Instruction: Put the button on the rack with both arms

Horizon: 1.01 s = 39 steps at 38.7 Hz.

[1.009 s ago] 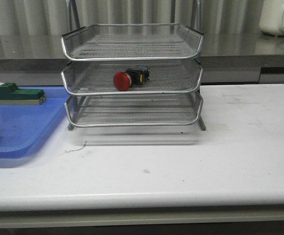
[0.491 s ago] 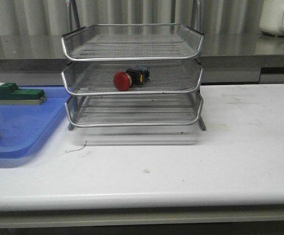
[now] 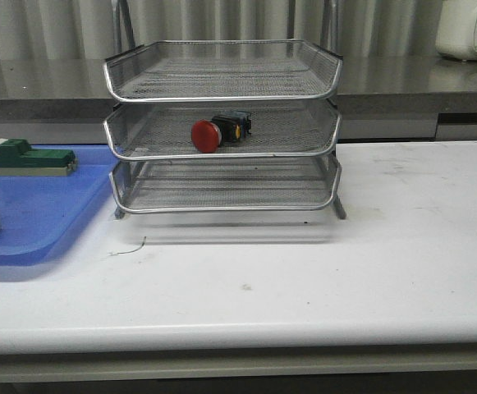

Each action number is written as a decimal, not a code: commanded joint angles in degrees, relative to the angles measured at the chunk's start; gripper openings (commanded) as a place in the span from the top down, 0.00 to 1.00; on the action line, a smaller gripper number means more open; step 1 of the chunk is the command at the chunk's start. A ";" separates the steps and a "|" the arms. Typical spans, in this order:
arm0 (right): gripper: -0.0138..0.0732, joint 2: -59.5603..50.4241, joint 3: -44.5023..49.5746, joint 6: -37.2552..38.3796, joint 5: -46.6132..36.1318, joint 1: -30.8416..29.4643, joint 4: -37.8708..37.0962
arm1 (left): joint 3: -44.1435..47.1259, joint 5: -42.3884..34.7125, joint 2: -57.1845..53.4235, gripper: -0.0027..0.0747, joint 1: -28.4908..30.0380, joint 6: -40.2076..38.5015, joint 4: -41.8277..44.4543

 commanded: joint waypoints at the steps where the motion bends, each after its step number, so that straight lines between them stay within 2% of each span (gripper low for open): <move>1: 0.91 0.49 -1.29 0.00 -4.52 -0.36 -0.91 | 1.31 -8.33 -1.25 0.99 0.01 -0.81 -0.27; 7: 0.91 0.49 -1.29 0.00 -4.52 -0.36 -0.91 | 5.32 -14.57 -1.25 0.99 0.01 -0.81 -1.20; 11: 0.91 0.49 -1.29 0.00 -4.52 -0.36 -0.91 | 5.15 -12.73 -1.25 0.99 0.01 -0.81 -1.19; 39: 0.91 0.49 -1.29 0.00 -4.52 -0.36 -0.91 | 5.15 -12.71 -1.25 0.99 0.01 -0.81 -1.19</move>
